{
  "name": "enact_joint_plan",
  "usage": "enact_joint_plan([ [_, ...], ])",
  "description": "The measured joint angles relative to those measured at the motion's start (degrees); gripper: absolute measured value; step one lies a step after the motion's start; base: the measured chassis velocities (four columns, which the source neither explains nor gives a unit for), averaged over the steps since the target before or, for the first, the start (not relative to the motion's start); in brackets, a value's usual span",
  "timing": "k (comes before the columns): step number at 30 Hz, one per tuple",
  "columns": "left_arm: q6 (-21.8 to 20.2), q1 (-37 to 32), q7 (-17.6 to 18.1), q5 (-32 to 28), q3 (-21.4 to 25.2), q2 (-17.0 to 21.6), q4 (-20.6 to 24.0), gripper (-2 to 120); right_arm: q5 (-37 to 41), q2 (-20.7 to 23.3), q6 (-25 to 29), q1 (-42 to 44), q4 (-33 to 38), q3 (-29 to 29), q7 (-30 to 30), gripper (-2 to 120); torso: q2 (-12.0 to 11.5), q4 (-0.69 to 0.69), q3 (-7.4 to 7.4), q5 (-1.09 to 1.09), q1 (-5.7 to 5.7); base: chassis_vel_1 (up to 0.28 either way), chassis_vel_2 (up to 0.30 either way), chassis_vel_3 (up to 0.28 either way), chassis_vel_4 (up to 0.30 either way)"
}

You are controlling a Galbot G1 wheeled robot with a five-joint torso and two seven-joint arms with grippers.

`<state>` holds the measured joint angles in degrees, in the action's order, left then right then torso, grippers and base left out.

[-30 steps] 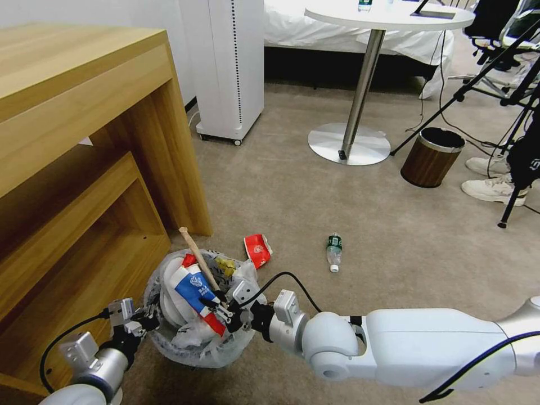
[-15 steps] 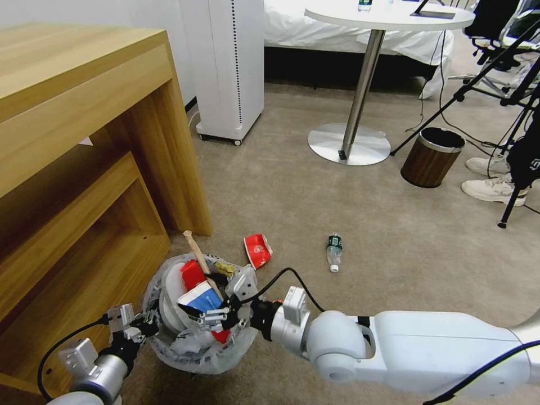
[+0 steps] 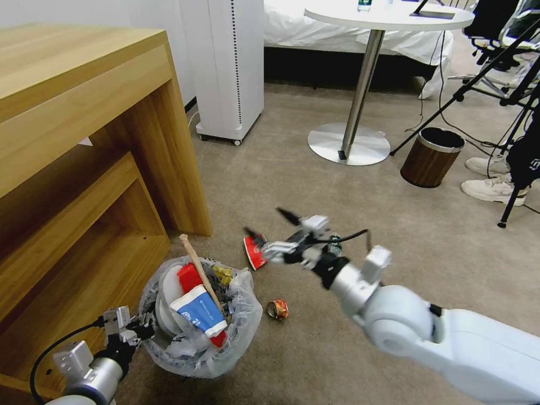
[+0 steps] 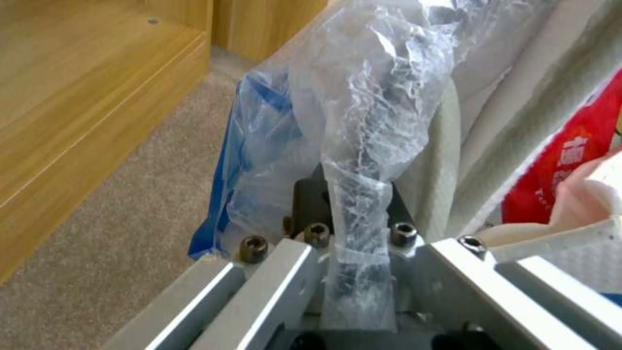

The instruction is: Pick up the trash bin and place the garbage on the floor into it.

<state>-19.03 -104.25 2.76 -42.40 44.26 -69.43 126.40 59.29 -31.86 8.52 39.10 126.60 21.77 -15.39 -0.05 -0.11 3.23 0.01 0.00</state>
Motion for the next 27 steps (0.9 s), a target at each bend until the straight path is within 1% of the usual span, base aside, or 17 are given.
enact_joint_plan([
  [1, 0.0, 0.0, 0.0, 0.0, 0.0, 0.0, 0.0, 0, 0.0, 0.0, 0.0, 0.0, 0.0, 0.0, 0.0, 100, 0.0, 0.0, 0.0, 0.0, 0.0, 0.0, 0.0, 0.0, 0.0],
  [2, 0.0, -0.1, 0.0, 0.2, 0.0, -0.1, 0.2, 0, 1.0, 0.8, -0.6, 4.4, 0.0, -3.7, -1.3, 100, 0.0, -0.01, 0.0, 0.0, 0.0, 0.0, 0.0, 0.0, 0.0],
  [3, 0.1, -0.2, -0.1, 0.2, 0.0, -0.1, 0.4, 0, 1.6, 0.9, -1.0, 7.1, -0.2, -5.5, -2.5, 100, 0.0, -0.02, 0.0, 0.0, 0.0, 0.0, 0.0, 0.0, 0.0],
  [4, 0.1, -0.2, -0.1, 0.2, 0.0, -0.1, 0.5, 0, 2.0, 0.9, -1.4, 9.0, -0.4, -6.5, -3.7, 100, 0.0, -0.02, 0.0, 0.01, 0.0, 0.0, 0.0, 0.0, 0.0],
  [5, 0.1, -0.2, -0.1, 0.2, 0.0, -0.1, 0.5, 0, 2.0, 0.9, -1.4, 9.0, -0.4, -6.5, -3.7, 100, 0.0, -0.02, 0.0, 0.01, 0.0, 0.0, 0.0, 0.0, 0.0],
  [7, 0.1, -0.4, -0.1, 0.2, 0.1, 0.0, 0.7, 0, 2.7, 0.6, -3.0, 12.3, -1.1, -8.0, -6.1, 100, 0.0, -0.02, 0.0, 0.01, 0.0, 0.0, 0.0, 0.0, 0.0],
  [8, 0.1, -0.5, -0.1, 0.2, 0.3, 0.0, 0.8, 0, 2.8, 0.0, -4.6, 13.9, -2.0, -8.6, -7.8, 100, 0.0, -0.01, 0.0, -0.01, 0.0, 0.0, 0.0, 0.0, 0.0],
  [9, 0.1, -0.5, -0.1, 0.2, 0.3, 0.0, 0.8, 0, 2.8, 0.0, -4.6, 13.9, -2.0, -8.6, -7.8, 100, 0.0, -0.01, 0.0, -0.01, 0.0, 0.0, 0.0, 0.0, 0.0],
  [12, 0.3, -0.9, -0.2, 0.4, 0.3, 0.0, 0.9, 0, 3.5, -2.0, -7.4, 15.3, -4.8, -8.6, -10.3, 100, 0.0, -0.01, 0.0, -0.01, 0.0, 0.0, 0.0, 0.0, 0.0],
  [16, 0.4, -1.3, -0.3, 0.7, 0.4, -0.3, 1.0, 0, 3.6, -3.6, -9.5, 15.4, -7.5, -7.8, -11.1, 100, 0.0, 0.0, 0.01, -0.01, 0.0, 0.0, 0.0, 0.0, 0.0],
  [27, 0.5, -1.5, -0.3, 0.7, 0.8, -0.4, 0.0, 0, 3.4, -5.3, -13.0, 15.8, -11.9, -6.0, -11.4, 100, 0.0, -0.01, 0.0, -0.01, 0.0, 0.0, 0.0, 0.0, 0.0],
])
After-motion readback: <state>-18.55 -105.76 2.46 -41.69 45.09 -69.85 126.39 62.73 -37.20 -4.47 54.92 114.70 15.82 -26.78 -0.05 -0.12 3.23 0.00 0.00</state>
